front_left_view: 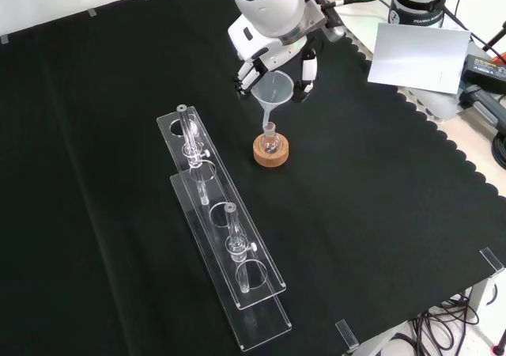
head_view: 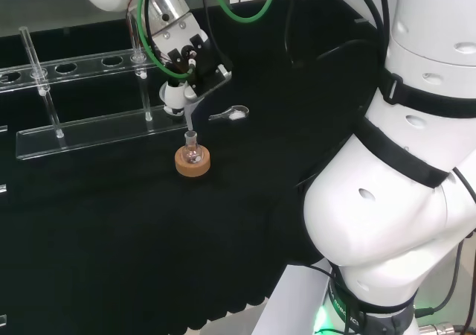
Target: Place the funnel on the round-bottom flask.
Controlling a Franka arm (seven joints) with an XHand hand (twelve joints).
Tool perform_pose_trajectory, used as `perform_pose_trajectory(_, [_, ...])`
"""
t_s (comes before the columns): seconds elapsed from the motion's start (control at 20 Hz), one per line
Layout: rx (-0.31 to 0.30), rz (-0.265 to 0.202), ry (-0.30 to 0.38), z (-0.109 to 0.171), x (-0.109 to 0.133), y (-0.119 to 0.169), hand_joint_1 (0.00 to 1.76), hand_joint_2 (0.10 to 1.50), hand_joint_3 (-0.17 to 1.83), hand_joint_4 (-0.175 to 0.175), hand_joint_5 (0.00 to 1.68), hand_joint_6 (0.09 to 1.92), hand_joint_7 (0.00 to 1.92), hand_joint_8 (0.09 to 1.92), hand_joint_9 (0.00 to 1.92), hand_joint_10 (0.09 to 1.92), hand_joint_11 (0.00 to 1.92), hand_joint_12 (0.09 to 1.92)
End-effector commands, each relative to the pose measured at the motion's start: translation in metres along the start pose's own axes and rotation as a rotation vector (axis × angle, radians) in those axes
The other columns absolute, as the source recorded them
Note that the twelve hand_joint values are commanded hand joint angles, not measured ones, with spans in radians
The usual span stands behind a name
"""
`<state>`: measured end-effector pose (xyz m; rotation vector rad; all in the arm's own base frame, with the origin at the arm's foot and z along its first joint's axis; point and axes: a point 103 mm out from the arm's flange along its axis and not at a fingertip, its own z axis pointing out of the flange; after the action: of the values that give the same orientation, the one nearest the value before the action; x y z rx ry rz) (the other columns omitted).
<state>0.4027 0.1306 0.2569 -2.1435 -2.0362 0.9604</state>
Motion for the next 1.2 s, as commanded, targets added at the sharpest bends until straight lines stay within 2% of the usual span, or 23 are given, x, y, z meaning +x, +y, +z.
perform_pose_trajectory(0.05, [0.005, -0.004, -0.001, 0.005, 0.001, 0.0, 0.9, 0.7, 0.63, -0.042, 0.9, 0.73, 1.05, 0.69, 1.4, 0.3, 1.02, 1.05])
perform_pose_trajectory(0.55, [0.012, -0.009, -0.002, 0.013, 0.006, 0.001, 0.89, 0.7, 0.63, -0.041, 0.91, 0.73, 1.05, 0.69, 1.4, 0.29, 1.02, 1.05])
perform_pose_trajectory(0.85, [0.03, -0.017, -0.002, 0.027, 0.013, 0.016, 0.9, 0.7, 0.63, -0.041, 0.91, 0.73, 1.05, 0.69, 1.4, 0.29, 1.02, 1.05])
perform_pose_trajectory(1.2, [0.036, -0.016, -0.002, 0.03, 0.013, 0.018, 0.9, 0.7, 0.63, -0.041, 0.91, 0.73, 1.04, 0.68, 1.39, 0.29, 1.02, 1.05])
